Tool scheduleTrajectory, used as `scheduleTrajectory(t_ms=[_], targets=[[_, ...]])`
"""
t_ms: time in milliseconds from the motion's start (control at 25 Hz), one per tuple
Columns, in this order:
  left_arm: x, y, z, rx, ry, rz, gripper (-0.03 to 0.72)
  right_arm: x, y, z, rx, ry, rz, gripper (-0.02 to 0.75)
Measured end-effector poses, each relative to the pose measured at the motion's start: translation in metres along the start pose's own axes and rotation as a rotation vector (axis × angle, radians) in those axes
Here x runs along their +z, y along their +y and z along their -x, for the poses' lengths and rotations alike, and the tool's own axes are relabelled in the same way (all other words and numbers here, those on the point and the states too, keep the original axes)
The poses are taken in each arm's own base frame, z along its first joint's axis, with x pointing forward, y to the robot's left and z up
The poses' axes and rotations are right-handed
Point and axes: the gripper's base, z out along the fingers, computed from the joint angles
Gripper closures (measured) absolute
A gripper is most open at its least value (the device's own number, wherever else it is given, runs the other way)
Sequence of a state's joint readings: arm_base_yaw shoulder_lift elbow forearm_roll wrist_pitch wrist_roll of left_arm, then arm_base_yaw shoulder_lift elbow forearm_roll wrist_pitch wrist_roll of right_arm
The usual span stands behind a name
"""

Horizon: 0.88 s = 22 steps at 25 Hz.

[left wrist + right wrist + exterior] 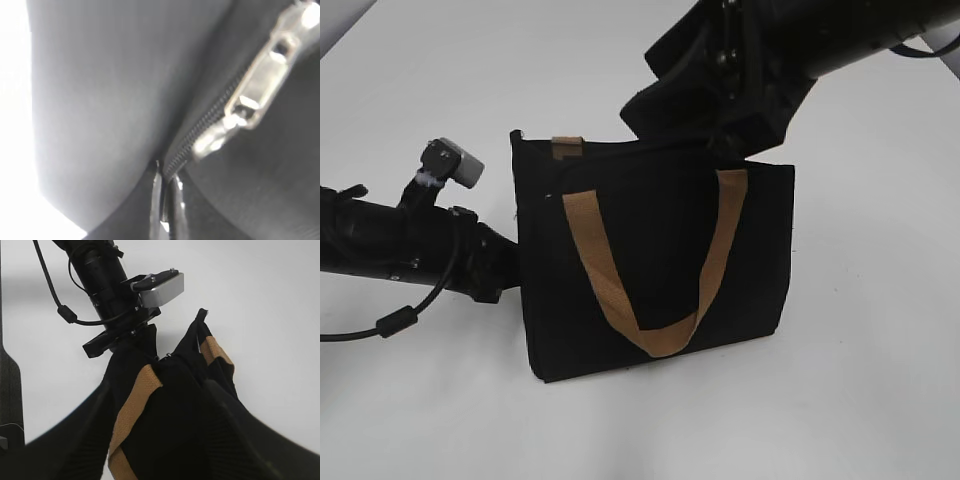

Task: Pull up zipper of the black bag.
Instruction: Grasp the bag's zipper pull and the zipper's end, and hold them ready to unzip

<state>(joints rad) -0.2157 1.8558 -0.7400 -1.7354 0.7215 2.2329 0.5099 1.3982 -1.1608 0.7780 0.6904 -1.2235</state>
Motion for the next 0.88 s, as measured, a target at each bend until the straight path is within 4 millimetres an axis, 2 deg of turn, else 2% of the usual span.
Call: scheduleTrajectory(t_ms=[80,160,400,680,760,880], targets=[[0.0,0.001,-0.001,0.0,0.01,0.014,0.664,0.0,0.0,0.0,-0.001,-0.001,-0.001,0.305],[0.0,0.001,0.0,-0.002,0.009,0.016,0.691,0.0,0.0,0.0,-0.001,-0.001,-0.001,0.305],[-0.022,-0.001,0.022,0.024,-0.019,0.124,0.697,0.0,0.001,0.002,0.01,-0.012,0.006,0.305],[-0.051,-0.009,0.048,-0.045,-0.097,0.216,0.697,0.001,0.002,0.007,-0.014,-0.066,0.012,0.307],[-0.056,-0.012,0.052,-0.061,-0.111,0.216,0.697,0.007,0.003,0.006,-0.039,-0.07,0.023,0.316],[-0.066,-0.019,0.059,-0.049,-0.116,0.214,0.697,0.026,0.012,0.005,-0.105,-0.051,0.074,0.332]])
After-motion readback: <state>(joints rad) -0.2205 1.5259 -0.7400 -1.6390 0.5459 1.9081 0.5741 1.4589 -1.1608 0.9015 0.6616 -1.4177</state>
